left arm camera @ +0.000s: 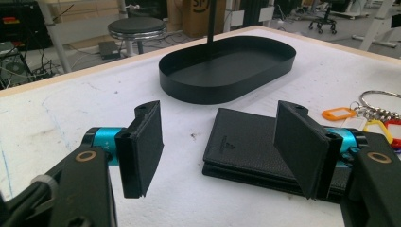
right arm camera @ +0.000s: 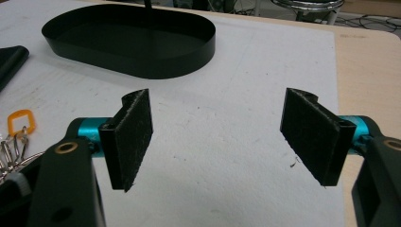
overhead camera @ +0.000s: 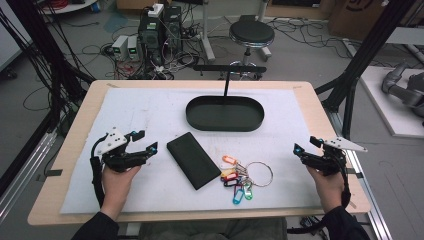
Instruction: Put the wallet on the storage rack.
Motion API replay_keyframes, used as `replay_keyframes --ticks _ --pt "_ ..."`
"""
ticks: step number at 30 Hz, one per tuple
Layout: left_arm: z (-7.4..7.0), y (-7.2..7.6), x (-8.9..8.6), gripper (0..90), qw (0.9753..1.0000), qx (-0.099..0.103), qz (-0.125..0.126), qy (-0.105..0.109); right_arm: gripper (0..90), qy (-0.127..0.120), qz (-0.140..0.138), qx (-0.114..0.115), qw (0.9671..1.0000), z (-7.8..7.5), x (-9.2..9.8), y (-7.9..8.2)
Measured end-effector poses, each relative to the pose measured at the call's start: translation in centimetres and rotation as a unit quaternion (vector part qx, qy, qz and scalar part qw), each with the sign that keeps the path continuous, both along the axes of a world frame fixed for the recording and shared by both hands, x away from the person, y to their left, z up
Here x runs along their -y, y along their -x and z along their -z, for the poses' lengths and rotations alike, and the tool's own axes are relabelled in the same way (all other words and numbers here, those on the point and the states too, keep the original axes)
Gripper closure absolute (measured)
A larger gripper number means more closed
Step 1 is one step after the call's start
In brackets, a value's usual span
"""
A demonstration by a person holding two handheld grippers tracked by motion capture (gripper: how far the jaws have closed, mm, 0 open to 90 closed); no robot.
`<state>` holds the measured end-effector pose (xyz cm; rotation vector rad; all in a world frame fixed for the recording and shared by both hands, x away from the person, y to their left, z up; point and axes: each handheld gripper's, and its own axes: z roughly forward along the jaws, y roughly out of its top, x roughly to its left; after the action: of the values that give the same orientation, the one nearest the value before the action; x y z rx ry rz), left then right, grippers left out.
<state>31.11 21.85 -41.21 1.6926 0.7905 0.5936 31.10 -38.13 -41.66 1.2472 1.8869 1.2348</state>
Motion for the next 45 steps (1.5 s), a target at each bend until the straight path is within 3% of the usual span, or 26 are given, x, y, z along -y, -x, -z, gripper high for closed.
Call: replay_keyframes --ticks 9,14,25,31,36,39,43,44,45 --pt "0.3 -0.1 -0.1 29.3 0.9998 -0.014 -0.012 0.0 26.5 0.0 -0.004 -0.004 1.0 0.1 -0.3 -0.4" --pt "0.5 -0.2 0.0 29.3 0.9996 -0.024 -0.01 -0.011 26.5 -0.001 -0.006 -0.006 1.0 0.2 -0.4 -0.4" --pt "0.9 -0.3 0.3 29.3 0.999 -0.036 -0.012 -0.026 26.7 0.001 -0.033 -0.007 0.9994 0.1 -2.0 -0.5" --pt "1.0 -0.4 0.2 29.3 0.9985 -0.044 -0.013 -0.032 27.1 -0.001 -0.058 -0.01 0.9982 0.0 -4.0 -0.5" --pt "1.2 -0.4 0.1 29.3 0.9981 -0.048 -0.017 -0.034 27.4 -0.019 -0.084 -0.029 0.9959 0.2 -5.9 -0.7" --pt "1.2 -0.4 0.0 29.3 0.9981 -0.048 -0.019 -0.034 32.0 -0.017 -0.098 -0.03 0.9946 0.1 -6.8 -0.6" --pt "1.2 -0.4 -0.1 29.3 0.9981 -0.048 -0.021 -0.032 32.4 -0.015 -0.126 -0.036 0.9913 0.0 -9.1 -0.5" --pt "1.2 -0.4 -0.1 29.3 0.998 -0.048 -0.021 -0.034 33.1 -0.013 -0.141 -0.04 0.989 0.0 -10.3 -0.4" --pt "1.2 -0.4 -0.1 29.3 0.998 -0.048 -0.021 -0.034 33.1 -0.013 -0.141 -0.04 0.989 0.0 -10.3 -0.4"
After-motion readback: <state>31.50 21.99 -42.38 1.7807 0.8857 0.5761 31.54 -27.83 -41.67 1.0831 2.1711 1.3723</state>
